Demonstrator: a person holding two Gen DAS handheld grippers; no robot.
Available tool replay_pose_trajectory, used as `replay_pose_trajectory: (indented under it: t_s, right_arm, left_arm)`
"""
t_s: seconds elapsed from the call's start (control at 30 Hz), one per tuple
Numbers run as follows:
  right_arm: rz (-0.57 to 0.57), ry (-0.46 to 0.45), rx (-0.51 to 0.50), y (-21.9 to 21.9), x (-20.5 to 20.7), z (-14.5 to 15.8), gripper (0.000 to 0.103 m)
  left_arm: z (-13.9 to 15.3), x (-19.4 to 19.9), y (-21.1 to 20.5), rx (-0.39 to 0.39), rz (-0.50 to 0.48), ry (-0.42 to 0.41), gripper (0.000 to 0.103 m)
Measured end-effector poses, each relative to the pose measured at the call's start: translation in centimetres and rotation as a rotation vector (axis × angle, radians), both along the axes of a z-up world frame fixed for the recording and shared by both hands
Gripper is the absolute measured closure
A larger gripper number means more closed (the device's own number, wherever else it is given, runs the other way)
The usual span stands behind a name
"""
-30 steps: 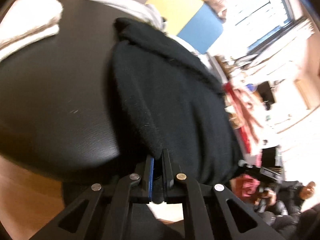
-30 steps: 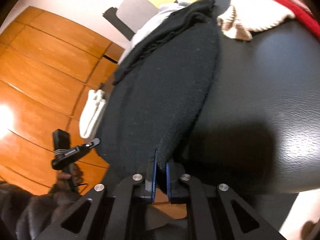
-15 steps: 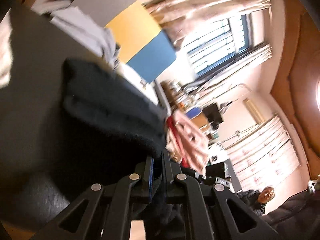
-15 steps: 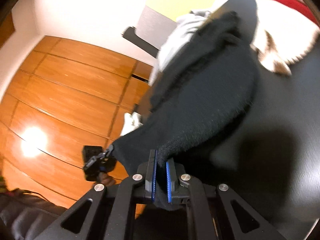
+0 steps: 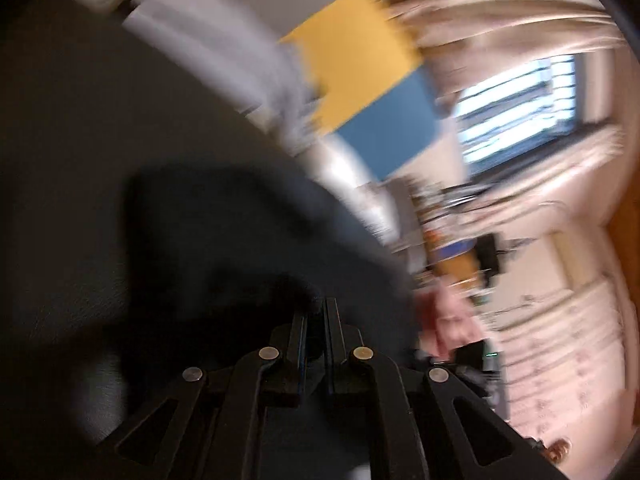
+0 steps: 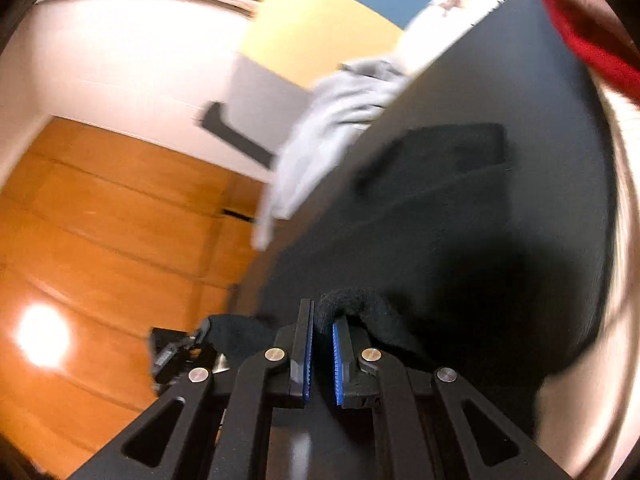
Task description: Fold clothes
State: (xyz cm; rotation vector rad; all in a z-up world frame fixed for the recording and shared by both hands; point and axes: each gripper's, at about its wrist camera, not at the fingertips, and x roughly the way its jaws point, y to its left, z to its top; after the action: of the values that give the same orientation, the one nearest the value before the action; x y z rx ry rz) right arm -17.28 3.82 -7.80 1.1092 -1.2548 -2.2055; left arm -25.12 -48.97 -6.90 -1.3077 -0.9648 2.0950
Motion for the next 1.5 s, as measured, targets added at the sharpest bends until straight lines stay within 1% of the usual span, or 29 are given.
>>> replay_pose_trajectory:
  t_s: [0.03, 0.07, 0.17, 0.3, 0.37, 0.47, 0.53, 0.57, 0.63, 0.67, 0.7, 0.77, 0.83, 0.9, 0.93, 1.0, 1.07, 1.1, 1.13, 1.17, 1.2, 1.23, 1.3, 1.37, 1.4, 1.5]
  right_arm:
    - [0.007, -0.045, 0.007, 0.0, -0.3, -1.3, 0.095]
    - [0.012, -0.063, 0.006, 0.0, -0.2, -2.1, 0.099]
    - [0.017, -0.027, -0.021, 0.1, 1.9, -2.6, 0.099]
    - [0.037, -0.04, -0.056, -0.5, 5.0, -2.6, 0.099]
    - [0.043, -0.055, -0.081, -0.8, 6.2, -2.7, 0.098]
    - [0.047, -0.069, -0.115, -1.2, 7.6, -2.8, 0.097]
    - [0.038, -0.058, -0.135, -1.1, 7.8, -2.4, 0.089]
    - [0.043, -0.05, -0.148, -1.1, 8.0, -2.0, 0.083]
    - [0.054, -0.021, -0.164, -1.2, 8.3, -0.8, 0.047]
    - [0.062, -0.009, -0.165, -1.3, 8.4, -0.3, 0.043]
    - [0.073, 0.001, -0.159, -1.5, 8.4, 0.2, 0.041]
    - [0.091, 0.005, -0.139, -2.0, 8.8, 0.8, 0.041]
    - [0.112, -0.001, -0.113, -2.4, 9.5, 0.9, 0.04]
    - [0.14, -0.01, -0.09, -2.9, 10.3, 0.6, 0.04]
    - [0.153, -0.009, -0.063, -3.3, 10.7, 0.5, 0.04]
    - [0.171, 0.006, 0.01, -4.1, 11.1, 0.5, 0.04]
    - [0.185, 0.015, 0.093, -5.1, 11.1, 0.6, 0.042]
    - [0.19, 0.012, 0.13, -5.6, 11.0, 0.5, 0.046]
    - [0.195, 0.009, 0.168, -6.0, 10.8, 0.5, 0.054]
    - [0.198, 0.007, 0.192, -6.1, 10.8, 0.6, 0.059]
    - [0.198, 0.007, 0.2, -6.1, 10.8, 0.6, 0.068]
    - [0.199, 0.007, 0.207, -6.0, 10.8, 0.6, 0.072]
    - [0.2, 0.007, 0.222, -5.9, 10.8, 0.6, 0.076]
    - [0.207, 0.009, 0.235, -6.0, 10.8, 0.7, 0.079]
    - [0.21, 0.012, 0.236, -6.1, 10.8, 0.8, 0.083]
    - [0.228, 0.026, 0.232, -6.4, 10.4, 1.2, 0.084]
  left_arm:
    - [-0.8, 0.3, 0.0, -0.005, -0.006, -0.005, 0.098]
    - [-1.0, 0.8, -0.1, -0.015, -0.011, -0.003, 0.098]
    - [-1.0, 2.6, -0.5, -0.043, -0.021, 0.002, 0.097]
    - [0.0, 5.6, -0.9, -0.073, -0.011, -0.018, 0.098]
    - [0.3, 6.1, -1.0, -0.062, -0.004, -0.028, 0.097]
    - [0.8, 6.5, -2.0, 0.004, 0.028, -0.023, 0.094]
    - [1.4, 6.6, -2.4, 0.046, 0.045, -0.007, 0.083]
    - [1.9, 6.8, -2.6, 0.068, 0.046, 0.011, 0.083]
    - [3.0, 7.5, -3.1, 0.104, 0.036, 0.052, 0.08]
    - [3.4, 8.1, -3.2, 0.091, 0.034, 0.068, 0.08]
    - [3.8, 8.6, -3.3, 0.068, 0.033, 0.079, 0.079]
    - [4.3, 9.5, -3.3, 0.031, 0.03, 0.089, 0.077]
    - [4.0, 10.4, -3.6, 0.024, 0.037, 0.078, 0.075]
    - [3.5, 11.0, -4.0, 0.02, 0.047, 0.065, 0.075]
    - [3.2, 11.4, -4.2, 0.019, 0.052, 0.059, 0.074]
    - [2.9, 11.9, -4.4, 0.021, 0.058, 0.049, 0.073]
    - [3.3, 12.4, -4.3, 0.022, 0.049, 0.059, 0.072]
    - [3.4, 12.5, -4.2, 0.017, 0.039, 0.068, 0.072]
    - [3.6, 12.8, -4.2, 0.009, 0.028, 0.077, 0.07]
    - [3.7, 12.9, -4.0, -0.005, 0.013, 0.085, 0.069]
    - [3.9, 12.8, -3.7, -0.024, -0.004, 0.091, 0.067]
    - [4.0, 12.8, -3.3, -0.043, -0.022, 0.095, 0.067]
    - [4.2, 12.5, -2.4, -0.092, -0.065, 0.101, 0.067]
    - [4.6, 12.3, -1.4, -0.166, -0.112, 0.112, 0.076]
    - [4.7, 12.3, -1.0, -0.206, -0.132, 0.111, 0.082]
    - [4.8, 12.2, 0.2, -0.325, -0.195, 0.108, 0.088]
